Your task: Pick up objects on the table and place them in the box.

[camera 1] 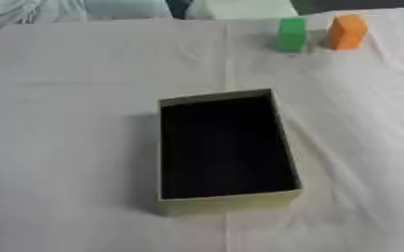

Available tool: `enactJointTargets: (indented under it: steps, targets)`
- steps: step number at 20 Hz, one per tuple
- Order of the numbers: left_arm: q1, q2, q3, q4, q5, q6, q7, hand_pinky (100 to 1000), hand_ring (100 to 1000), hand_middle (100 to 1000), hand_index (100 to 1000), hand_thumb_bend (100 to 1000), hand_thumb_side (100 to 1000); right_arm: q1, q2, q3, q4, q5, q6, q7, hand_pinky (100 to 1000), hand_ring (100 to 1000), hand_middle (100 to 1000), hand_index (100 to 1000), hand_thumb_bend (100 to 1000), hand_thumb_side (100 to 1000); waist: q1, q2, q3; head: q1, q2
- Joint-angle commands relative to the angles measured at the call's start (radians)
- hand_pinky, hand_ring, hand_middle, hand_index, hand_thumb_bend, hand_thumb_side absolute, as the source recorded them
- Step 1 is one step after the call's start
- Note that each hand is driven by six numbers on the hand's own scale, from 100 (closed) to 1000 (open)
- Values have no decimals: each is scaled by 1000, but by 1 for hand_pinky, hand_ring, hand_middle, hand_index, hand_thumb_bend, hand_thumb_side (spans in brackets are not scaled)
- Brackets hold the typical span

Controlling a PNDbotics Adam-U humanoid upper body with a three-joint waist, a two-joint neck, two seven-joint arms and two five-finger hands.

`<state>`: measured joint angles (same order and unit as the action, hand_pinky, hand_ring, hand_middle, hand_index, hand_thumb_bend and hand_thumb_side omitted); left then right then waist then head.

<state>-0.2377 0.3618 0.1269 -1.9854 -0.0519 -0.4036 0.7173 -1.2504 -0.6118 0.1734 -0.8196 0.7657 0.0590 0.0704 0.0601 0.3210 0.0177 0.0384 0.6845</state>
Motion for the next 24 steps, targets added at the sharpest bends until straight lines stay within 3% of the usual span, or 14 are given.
enactJointTargets:
  steps: [1,2,5,9,15,19,21,22,24]
  targets:
    - [-9,27,4,-15,4,-6,0,921,754,742,898,486,822,-38,3,13,63,57,-51,52,868,918,890,910,100,790,0,-21,1,-1,3]
    - [-9,27,5,-15,4,-6,1,921,754,742,898,486,821,-40,9,21,70,74,-68,69,871,921,889,908,100,719,0,-21,2,-1,3]
    - [-9,27,5,-15,4,-7,1,921,753,742,898,487,822,-36,21,46,66,124,-118,119,872,930,891,903,106,614,-1,-21,1,-1,3]
    - [-10,27,5,-15,5,-6,1,921,754,742,898,488,821,-34,33,68,54,192,-186,186,872,935,887,899,223,480,-1,-22,-1,-1,3]
    - [-10,26,5,-15,7,-5,0,921,753,743,898,488,820,-41,59,41,65,290,-285,286,872,935,883,896,312,357,-1,-26,0,-3,3]
    - [-9,25,6,-15,8,-5,0,921,753,743,898,489,819,-45,64,16,58,305,-350,351,870,926,871,895,366,229,0,-28,0,-4,6]
    - [-9,25,5,-15,9,-4,0,921,753,742,898,489,819,-48,63,7,52,306,-380,383,869,925,872,897,429,108,0,-29,-1,-4,6]
    - [-10,24,5,-15,9,-4,-1,922,753,742,898,490,819,-50,63,1,46,306,-388,400,868,922,868,900,464,100,0,-29,-1,-4,5]
    - [-9,23,5,-15,10,-3,-1,922,753,742,898,489,819,-53,64,-9,28,306,-386,431,869,921,869,911,420,100,0,-30,-1,-5,4]
